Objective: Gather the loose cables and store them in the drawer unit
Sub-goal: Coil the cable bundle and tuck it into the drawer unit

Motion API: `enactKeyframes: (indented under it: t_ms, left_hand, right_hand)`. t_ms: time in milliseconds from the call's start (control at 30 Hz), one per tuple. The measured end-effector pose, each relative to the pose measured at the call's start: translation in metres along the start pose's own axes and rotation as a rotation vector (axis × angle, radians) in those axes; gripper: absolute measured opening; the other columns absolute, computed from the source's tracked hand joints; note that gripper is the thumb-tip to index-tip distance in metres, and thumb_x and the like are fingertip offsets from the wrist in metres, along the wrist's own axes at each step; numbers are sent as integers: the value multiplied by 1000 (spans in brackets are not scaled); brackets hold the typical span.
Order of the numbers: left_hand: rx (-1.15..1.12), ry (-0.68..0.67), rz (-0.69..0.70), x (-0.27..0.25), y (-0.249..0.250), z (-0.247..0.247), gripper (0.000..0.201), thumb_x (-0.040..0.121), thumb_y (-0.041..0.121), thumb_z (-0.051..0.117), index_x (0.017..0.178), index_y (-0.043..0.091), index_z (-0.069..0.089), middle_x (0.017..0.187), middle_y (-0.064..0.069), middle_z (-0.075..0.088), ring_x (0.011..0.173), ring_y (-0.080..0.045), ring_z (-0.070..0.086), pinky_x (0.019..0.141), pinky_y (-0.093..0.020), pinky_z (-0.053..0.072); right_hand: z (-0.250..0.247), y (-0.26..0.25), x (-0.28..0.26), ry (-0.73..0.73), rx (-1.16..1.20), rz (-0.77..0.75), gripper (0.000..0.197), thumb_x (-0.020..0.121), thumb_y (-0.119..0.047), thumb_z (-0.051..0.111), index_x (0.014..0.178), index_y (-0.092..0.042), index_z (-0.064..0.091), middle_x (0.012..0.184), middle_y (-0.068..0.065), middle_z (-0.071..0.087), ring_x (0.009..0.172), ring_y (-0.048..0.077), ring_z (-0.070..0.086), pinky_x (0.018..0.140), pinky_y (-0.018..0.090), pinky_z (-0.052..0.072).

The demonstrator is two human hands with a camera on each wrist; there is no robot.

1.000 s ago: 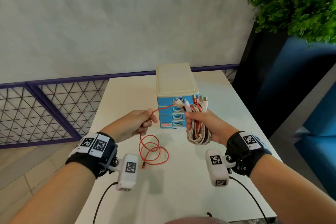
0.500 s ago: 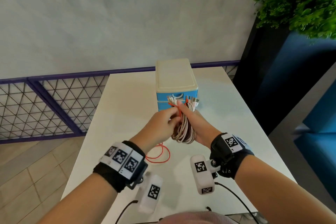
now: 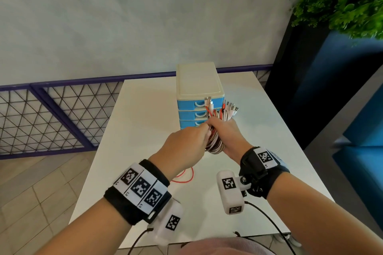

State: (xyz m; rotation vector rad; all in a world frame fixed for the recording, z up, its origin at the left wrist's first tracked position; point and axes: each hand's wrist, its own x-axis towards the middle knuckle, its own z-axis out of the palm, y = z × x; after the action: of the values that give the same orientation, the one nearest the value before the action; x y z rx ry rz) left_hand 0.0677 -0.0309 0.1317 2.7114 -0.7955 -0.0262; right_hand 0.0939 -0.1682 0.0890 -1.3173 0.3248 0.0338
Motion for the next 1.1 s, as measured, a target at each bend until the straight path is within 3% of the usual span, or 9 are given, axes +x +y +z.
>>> enactKeyframes:
  t_ms: [100, 167, 267, 367, 433, 567, 700, 900, 1100]
  left_hand:
    - [-591, -177, -85, -6, 2, -2, 29, 102, 27, 28, 83, 15, 47, 66, 4, 46, 58, -8, 45, 54, -22, 38]
    - [-899, -410, -101, -16, -1, 1, 31, 104, 22, 28, 81, 15, 48, 60, 3, 40, 52, -7, 39, 50, -17, 33]
    - [-795, -735, -48, -28, -22, 18, 30, 104, 21, 26, 93, 15, 53, 64, 2, 46, 58, -11, 45, 60, -22, 36]
    - [-522, -831, -116, -26, -46, 28, 33, 103, 22, 29, 98, 12, 59, 65, 3, 50, 61, -14, 47, 70, -28, 40]
    - [-325, -735, -133, -17, -49, 25, 30, 100, 26, 40, 100, 16, 68, 63, 7, 54, 60, -11, 48, 68, -26, 40]
    - [-248, -270, -163, 0, -41, 10, 15, 88, 20, 60, 84, 21, 75, 64, 9, 66, 55, 3, 53, 51, -7, 35]
    - [-356, 38, -127, 11, -39, 0, 4, 79, 16, 70, 77, 19, 69, 71, 6, 72, 68, -3, 64, 62, -16, 43]
    - [-483, 157, -125, 13, -35, -6, 15, 81, 22, 72, 83, 11, 62, 62, 12, 65, 53, 11, 57, 55, -5, 41]
    - [-567, 157, -146, 12, -35, -6, 15, 83, 25, 70, 84, 12, 62, 69, 3, 72, 60, -5, 65, 53, -18, 53]
  right_hand:
    - [-9, -8, 4, 103, 3, -56, 6, 80, 1, 57, 78, -4, 60, 68, 13, 65, 61, 25, 66, 59, 34, 55]
    - [-14, -14, 7, 146, 75, -52, 11, 82, 1, 55, 74, -4, 59, 63, 12, 65, 55, 23, 66, 63, 40, 57]
    - [-19, -25, 9, 82, 227, -1, 7, 87, -3, 56, 81, -3, 59, 70, 14, 65, 65, 21, 69, 72, 44, 59]
    - [-19, -35, 2, -74, 177, 79, 14, 90, -7, 56, 78, -3, 61, 72, 13, 67, 69, 23, 69, 74, 41, 60]
    - [-18, -36, -4, -166, 42, 94, 10, 89, -5, 56, 82, -1, 62, 73, 14, 69, 70, 24, 71, 72, 38, 60]
    - [-11, -31, -10, -267, -257, 77, 12, 84, -2, 58, 92, 3, 65, 79, 17, 70, 82, 28, 74, 76, 39, 60]
    - [-3, -25, -17, -334, -367, 32, 17, 80, -1, 62, 95, -3, 68, 85, 19, 72, 79, 28, 73, 73, 37, 60]
    - [-5, -18, -20, -440, -57, 167, 19, 85, -5, 62, 103, 0, 66, 89, 19, 70, 83, 29, 70, 77, 38, 58]
    - [-8, -17, -16, -471, -1, 250, 18, 91, -14, 58, 102, -3, 66, 86, 13, 70, 73, 20, 69, 69, 30, 58]
